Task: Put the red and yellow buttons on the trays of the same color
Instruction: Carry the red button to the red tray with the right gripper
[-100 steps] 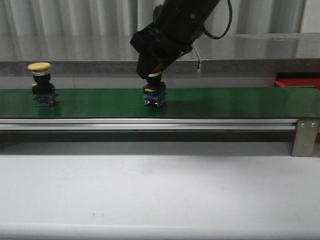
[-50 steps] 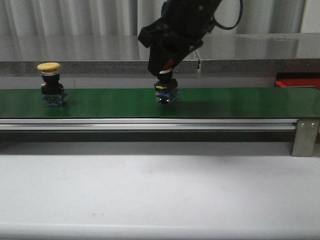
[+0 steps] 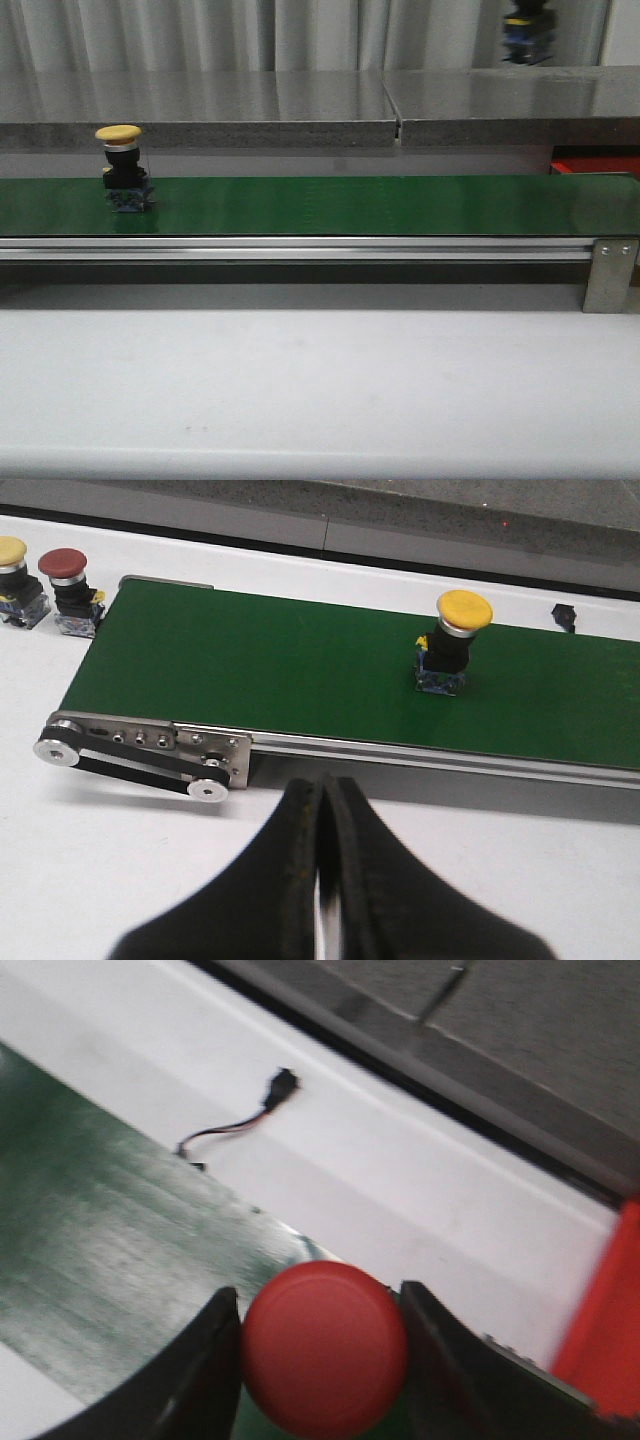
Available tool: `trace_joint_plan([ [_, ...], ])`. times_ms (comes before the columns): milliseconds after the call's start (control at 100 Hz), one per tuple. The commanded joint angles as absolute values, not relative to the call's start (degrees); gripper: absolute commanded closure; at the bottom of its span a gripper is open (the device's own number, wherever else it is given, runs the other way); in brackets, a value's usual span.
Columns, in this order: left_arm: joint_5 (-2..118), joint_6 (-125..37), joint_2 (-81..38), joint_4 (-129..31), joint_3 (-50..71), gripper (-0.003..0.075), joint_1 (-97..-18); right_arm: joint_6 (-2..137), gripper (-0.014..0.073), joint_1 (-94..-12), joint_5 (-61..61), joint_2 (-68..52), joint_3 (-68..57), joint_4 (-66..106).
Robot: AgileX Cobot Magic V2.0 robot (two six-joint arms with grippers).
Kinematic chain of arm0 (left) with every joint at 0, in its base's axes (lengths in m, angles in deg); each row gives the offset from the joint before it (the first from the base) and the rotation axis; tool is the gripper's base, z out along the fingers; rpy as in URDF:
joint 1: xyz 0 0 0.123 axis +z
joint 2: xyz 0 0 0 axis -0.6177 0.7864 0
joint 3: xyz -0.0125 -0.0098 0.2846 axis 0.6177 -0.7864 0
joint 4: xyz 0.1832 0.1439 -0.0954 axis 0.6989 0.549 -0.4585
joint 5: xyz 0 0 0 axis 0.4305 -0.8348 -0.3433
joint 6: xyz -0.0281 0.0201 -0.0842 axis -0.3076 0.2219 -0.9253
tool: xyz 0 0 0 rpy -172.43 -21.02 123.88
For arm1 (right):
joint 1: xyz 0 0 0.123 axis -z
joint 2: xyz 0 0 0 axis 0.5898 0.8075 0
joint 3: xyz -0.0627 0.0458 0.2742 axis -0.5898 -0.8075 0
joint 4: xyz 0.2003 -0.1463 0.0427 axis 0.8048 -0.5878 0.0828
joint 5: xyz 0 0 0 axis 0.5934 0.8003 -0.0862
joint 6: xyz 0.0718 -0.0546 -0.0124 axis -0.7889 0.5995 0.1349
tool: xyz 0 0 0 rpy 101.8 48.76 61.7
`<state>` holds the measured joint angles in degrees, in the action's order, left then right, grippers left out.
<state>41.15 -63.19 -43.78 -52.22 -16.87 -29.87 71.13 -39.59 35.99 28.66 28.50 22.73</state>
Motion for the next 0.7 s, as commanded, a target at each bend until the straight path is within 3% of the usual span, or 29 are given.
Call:
trace_joint_plan([
  [0, 44.34, -63.36, -43.82, -53.62, -15.26, 0.0741, -30.3, 71.23, 0.0391, -32.62, 34.14, 25.56, 30.88, 25.83],
  [320, 44.44, -63.36, -43.82, -53.62, -15.26, 0.0741, -30.3, 76.53, 0.0391, -13.69, 29.29, 30.67, 31.82, 41.65],
  [690, 44.44, -63.36, -43.82, -53.62, -15.26, 0.0741, -30.3, 79.33, 0.0391, -11.37, 30.23, 46.48, 46.29, 48.77],
])
